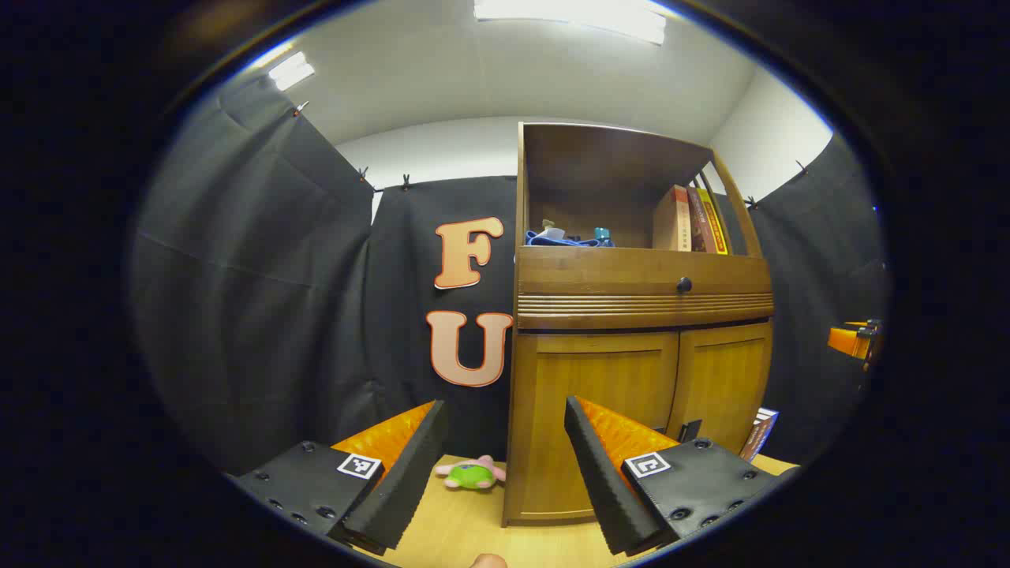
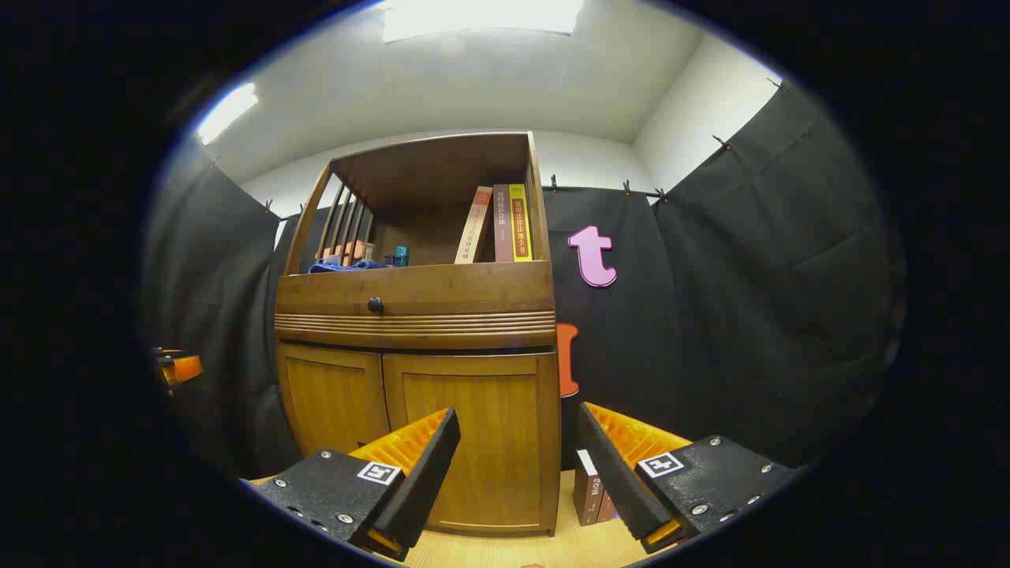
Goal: Open the right door of the double-door shoe cabinet with the right hand, and open the left door with the left hand.
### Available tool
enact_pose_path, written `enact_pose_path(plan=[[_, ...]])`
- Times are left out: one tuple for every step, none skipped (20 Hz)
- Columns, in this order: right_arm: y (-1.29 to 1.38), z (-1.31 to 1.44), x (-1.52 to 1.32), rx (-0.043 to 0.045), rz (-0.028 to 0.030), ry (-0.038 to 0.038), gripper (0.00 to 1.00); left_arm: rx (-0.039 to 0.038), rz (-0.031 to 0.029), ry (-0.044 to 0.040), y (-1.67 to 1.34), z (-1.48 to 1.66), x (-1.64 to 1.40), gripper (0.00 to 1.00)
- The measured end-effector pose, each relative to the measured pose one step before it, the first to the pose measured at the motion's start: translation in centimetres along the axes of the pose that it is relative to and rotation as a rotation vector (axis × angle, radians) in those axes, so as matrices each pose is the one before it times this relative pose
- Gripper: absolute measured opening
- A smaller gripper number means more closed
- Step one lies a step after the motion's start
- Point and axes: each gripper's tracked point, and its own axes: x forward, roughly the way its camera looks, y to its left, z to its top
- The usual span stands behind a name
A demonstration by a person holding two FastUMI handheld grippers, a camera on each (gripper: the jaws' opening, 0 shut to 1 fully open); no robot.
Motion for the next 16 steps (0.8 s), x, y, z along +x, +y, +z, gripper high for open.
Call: enact_pose_path(plan=[[0.030,-0.039,0.151,-0.00149,0.00025,0.00044,1.00,-0.01281,-0.01225,0.00523,-0.430,-0.265,-0.003,0.95],[0.075,-0.046,0.286,-0.00227,-0.00042,-0.00051,0.94,-0.00635,-0.00740,0.00329,-0.142,-0.040,0.008,0.95],[0.038,-0.070,0.158,-0.00181,0.00035,0.00058,0.94,0.00072,-0.00276,-0.00094,0.172,0.020,-0.061,0.95],[0.040,-0.142,0.076,-0.00121,0.00067,0.00155,0.94,0.00456,0.00022,-0.00490,0.145,0.106,0.109,0.94],[0.045,-0.035,0.031,-0.00101,0.00081,-0.00007,0.94,0.00837,0.00507,-0.00260,0.075,-0.024,-0.051,0.98],[0.059,-0.095,-0.074,-0.00088,0.00039,-0.00171,0.94,0.00702,0.00863,-0.00037,0.137,0.076,0.021,0.98],[0.043,-0.136,0.036,-0.00104,0.00000,0.00135,0.94,0.00255,-0.00112,-0.00009,-0.049,-0.032,0.012,0.98],[0.055,-0.186,0.104,-0.00179,-0.00005,0.00288,0.93,0.00184,-0.00300,-0.00250,-0.132,0.075,0.035,0.96],[0.081,-0.216,-0.027,-0.00291,0.00066,0.00454,0.93,0.00260,0.00082,-0.00082,0.065,0.013,-0.058,0.95],[0.035,-0.253,0.013,-0.00370,0.00081,0.00488,0.94,-0.00046,0.00120,-0.00207,0.075,0.033,0.009,0.95],[0.061,-0.178,-0.001,-0.00323,0.00137,0.00400,0.94,-0.00075,-0.00177,-0.00571,-0.071,0.155,-0.047,0.94],[0.086,-0.171,-0.031,-0.00218,0.00146,0.00436,0.94,-0.00224,-0.00049,-0.00254,0.074,0.041,-0.117,0.95],[-0.046,-0.082,0.128,-0.00030,-0.00004,0.00236,0.94,-0.00398,-0.00180,0.00168,-0.044,-0.150,-0.004,0.95],[0.001,-0.085,-0.018,0.00102,-0.00101,0.00040,0.94,-0.00263,-0.00680,0.00358,-0.159,-0.108,0.074,0.96],[-0.045,-0.018,0.021,0.00190,-0.00039,-0.00035,0.94,-0.00117,-0.00402,0.00376,-0.055,-0.190,0.084,0.96],[0.031,-0.156,-0.005,0.00243,-0.00024,0.00046,0.94,-0.00021,0.00041,0.00402,0.059,-0.081,0.135,0.95]])
